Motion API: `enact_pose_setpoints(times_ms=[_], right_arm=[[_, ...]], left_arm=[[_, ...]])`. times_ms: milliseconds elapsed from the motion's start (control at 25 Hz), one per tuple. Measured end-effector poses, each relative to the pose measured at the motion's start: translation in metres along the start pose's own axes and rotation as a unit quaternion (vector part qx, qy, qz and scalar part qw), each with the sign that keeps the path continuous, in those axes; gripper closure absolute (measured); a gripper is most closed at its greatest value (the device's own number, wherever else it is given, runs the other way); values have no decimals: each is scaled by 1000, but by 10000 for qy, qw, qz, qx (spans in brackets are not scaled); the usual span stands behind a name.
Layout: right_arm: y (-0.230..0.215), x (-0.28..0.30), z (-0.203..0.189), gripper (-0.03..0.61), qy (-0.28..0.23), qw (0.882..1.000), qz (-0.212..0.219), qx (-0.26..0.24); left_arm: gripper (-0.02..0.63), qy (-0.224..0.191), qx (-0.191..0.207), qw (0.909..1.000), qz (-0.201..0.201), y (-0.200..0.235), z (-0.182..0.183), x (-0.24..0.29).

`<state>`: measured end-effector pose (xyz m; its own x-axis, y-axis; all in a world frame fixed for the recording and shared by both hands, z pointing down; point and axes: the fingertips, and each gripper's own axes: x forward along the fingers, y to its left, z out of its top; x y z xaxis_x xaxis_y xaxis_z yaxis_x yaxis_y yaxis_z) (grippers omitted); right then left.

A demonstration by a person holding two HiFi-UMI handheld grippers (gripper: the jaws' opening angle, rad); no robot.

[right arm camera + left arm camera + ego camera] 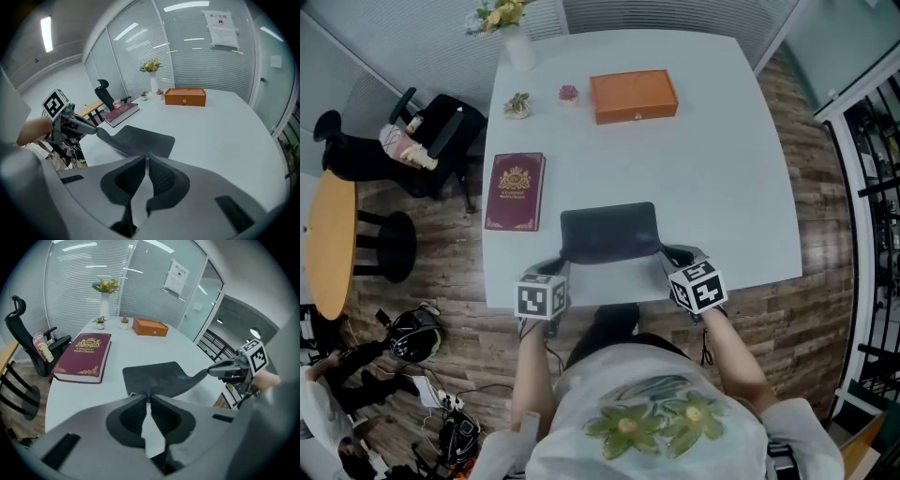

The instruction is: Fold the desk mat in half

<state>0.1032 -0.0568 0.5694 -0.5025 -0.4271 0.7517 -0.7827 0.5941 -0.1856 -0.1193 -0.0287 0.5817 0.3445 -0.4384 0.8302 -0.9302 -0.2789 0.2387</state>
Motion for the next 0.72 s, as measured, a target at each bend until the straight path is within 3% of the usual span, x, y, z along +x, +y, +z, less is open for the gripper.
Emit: enact_pose_setpoints(times_ms=[720], right_arm=[[-36,39,44,543,242,9992,-102,302]], left_arm=[[583,160,-321,9994,9,30,55,34]])
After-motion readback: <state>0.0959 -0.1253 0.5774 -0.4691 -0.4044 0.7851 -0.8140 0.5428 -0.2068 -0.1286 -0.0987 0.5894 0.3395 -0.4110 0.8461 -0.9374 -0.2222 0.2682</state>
